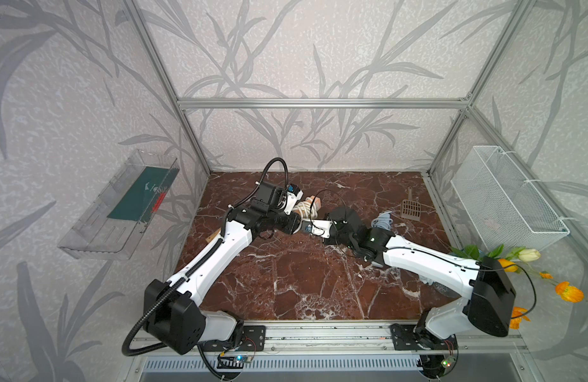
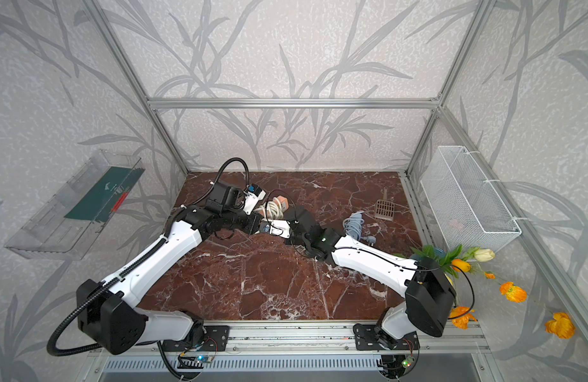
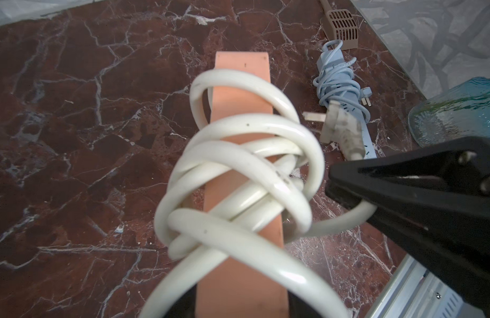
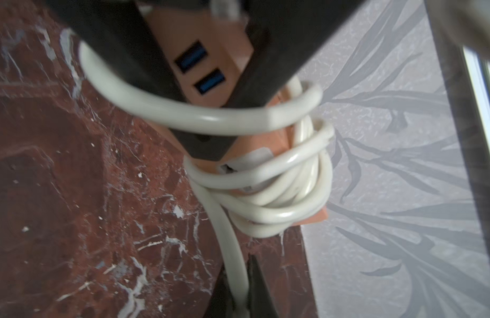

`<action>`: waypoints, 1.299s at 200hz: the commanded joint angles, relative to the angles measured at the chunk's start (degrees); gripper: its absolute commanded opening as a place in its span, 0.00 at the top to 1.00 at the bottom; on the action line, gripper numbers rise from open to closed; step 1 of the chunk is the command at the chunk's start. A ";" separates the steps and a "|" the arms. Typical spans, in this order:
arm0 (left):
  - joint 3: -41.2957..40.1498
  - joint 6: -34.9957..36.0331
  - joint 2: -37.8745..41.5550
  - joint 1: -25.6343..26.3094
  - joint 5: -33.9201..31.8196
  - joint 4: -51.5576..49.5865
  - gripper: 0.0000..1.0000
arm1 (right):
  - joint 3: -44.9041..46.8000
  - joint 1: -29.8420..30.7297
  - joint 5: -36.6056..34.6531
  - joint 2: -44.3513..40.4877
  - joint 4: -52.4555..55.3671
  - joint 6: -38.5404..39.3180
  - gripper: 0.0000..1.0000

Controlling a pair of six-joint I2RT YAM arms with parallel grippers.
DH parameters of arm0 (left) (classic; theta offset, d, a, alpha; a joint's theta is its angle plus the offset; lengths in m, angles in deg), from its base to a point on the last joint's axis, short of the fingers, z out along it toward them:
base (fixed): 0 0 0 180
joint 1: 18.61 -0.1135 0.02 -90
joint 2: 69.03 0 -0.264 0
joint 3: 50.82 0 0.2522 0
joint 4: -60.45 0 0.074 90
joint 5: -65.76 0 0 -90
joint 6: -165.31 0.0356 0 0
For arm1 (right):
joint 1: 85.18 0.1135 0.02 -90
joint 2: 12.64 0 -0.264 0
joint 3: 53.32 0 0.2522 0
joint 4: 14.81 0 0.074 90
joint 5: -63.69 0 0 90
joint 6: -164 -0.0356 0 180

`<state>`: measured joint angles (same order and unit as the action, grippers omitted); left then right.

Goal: Wrap the cord around the power strip
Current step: Wrap the power cord around the power strip, then place the power strip at the center of the board.

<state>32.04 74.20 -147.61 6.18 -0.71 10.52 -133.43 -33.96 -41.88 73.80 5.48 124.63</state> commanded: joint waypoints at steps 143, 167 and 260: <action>-17.27 -9.85 -0.78 0.78 7.95 5.18 1.00 | -15.15 -5.17 30.76 22.41 -7.83 -1.54 0.88; -19.96 -11.30 0.07 0.69 2.42 7.76 1.00 | -22.74 -5.08 34.04 28.47 -5.82 -6.30 0.86; -23.61 -14.91 -1.69 1.75 -13.57 8.07 1.00 | -27.62 -7.99 46.35 36.47 -7.42 -27.02 0.68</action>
<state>9.20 56.81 -148.05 3.58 -13.06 23.48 -161.95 -42.51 -1.27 111.54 11.18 110.75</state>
